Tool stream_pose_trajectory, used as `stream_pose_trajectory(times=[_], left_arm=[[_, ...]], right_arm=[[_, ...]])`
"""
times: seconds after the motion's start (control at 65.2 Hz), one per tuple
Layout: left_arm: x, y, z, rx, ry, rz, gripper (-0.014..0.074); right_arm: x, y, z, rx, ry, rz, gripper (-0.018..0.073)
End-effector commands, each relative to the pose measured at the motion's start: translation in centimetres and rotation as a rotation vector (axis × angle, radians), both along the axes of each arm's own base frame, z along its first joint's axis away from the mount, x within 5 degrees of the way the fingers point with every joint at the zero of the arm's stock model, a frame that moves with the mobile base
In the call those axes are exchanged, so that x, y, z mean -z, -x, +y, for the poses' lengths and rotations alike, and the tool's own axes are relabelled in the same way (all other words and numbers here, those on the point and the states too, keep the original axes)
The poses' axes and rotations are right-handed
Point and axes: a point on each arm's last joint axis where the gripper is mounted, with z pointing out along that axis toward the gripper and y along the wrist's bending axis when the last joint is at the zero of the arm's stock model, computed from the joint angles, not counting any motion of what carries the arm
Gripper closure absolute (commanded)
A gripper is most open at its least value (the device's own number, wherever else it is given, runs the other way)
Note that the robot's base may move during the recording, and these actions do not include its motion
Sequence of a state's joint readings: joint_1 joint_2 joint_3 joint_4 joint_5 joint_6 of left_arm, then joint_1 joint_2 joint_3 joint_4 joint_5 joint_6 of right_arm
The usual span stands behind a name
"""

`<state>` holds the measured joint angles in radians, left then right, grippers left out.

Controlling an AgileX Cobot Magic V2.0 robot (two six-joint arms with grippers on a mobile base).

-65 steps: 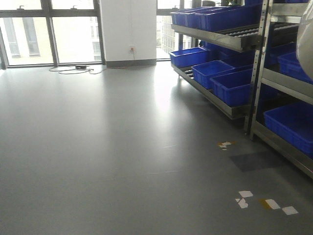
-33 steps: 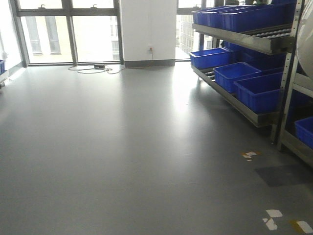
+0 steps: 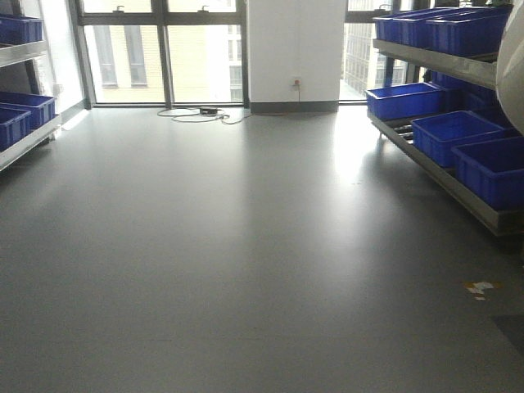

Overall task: Move white bin to right shelf second layer
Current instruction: 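Drive forward toward the windows carrying the bin in the right gripper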

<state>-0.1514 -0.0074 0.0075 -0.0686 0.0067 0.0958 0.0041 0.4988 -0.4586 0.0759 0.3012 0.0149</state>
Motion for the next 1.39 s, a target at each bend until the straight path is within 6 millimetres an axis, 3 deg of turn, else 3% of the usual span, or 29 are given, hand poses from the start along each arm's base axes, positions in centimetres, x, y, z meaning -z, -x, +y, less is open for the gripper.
stream_pose_trajectory(times=[0.0,1.38], left_arm=[[0.27,0.02,0.05,-0.003,0.023,-0.064,0.0512],[0.27,0.02,0.05,-0.003,0.023,-0.064,0.0512]], right_arm=[[-2.03,-0.11,-0.14,0.013,0.005,-0.140,0.0536],[-2.03,-0.11,-0.14,0.013,0.005,-0.140,0.0536]])
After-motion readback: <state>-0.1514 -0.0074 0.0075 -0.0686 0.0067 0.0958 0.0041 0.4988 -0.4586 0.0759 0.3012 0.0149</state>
